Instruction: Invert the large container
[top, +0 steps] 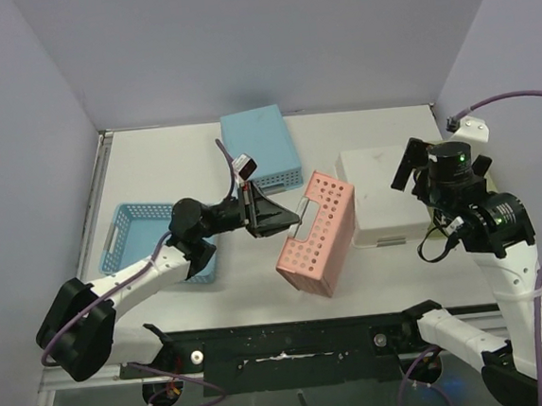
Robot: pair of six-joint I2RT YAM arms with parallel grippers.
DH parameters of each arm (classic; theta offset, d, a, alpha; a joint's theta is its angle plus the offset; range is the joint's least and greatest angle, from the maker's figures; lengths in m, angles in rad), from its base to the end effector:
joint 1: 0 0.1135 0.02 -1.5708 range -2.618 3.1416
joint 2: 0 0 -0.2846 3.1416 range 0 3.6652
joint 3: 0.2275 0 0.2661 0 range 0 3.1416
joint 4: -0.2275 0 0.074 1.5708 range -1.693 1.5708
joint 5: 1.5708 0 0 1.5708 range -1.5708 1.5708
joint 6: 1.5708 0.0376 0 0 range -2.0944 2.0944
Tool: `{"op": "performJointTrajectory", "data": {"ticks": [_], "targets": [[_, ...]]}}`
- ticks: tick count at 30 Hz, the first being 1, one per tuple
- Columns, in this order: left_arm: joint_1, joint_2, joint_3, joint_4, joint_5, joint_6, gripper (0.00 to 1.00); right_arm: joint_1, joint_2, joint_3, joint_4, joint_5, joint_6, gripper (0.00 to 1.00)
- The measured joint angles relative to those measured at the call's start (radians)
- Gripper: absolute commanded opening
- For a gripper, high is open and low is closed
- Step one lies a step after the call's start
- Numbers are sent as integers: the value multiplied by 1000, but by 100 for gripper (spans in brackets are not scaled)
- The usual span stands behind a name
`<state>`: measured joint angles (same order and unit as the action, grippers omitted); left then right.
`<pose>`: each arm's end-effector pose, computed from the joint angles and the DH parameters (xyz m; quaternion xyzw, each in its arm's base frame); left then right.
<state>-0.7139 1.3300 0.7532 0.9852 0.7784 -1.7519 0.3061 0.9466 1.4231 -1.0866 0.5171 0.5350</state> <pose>0.2054 -0.2129 0.3388 0.0234 0.5984 -0.7986 0.0598 0.1429 0.0257 0.4555 0.2153 0.8383 -0.0246 0.5004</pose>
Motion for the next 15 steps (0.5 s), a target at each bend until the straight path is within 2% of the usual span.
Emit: {"op": "performJointTrajectory", "data": {"ticks": [9, 15], "targets": [[3, 10, -142, 172, 0, -115, 0, 0, 14, -30, 3, -22, 18, 98], [43, 29, -188, 202, 5, -164, 0, 0, 16, -59, 9, -42, 23, 98]]}}
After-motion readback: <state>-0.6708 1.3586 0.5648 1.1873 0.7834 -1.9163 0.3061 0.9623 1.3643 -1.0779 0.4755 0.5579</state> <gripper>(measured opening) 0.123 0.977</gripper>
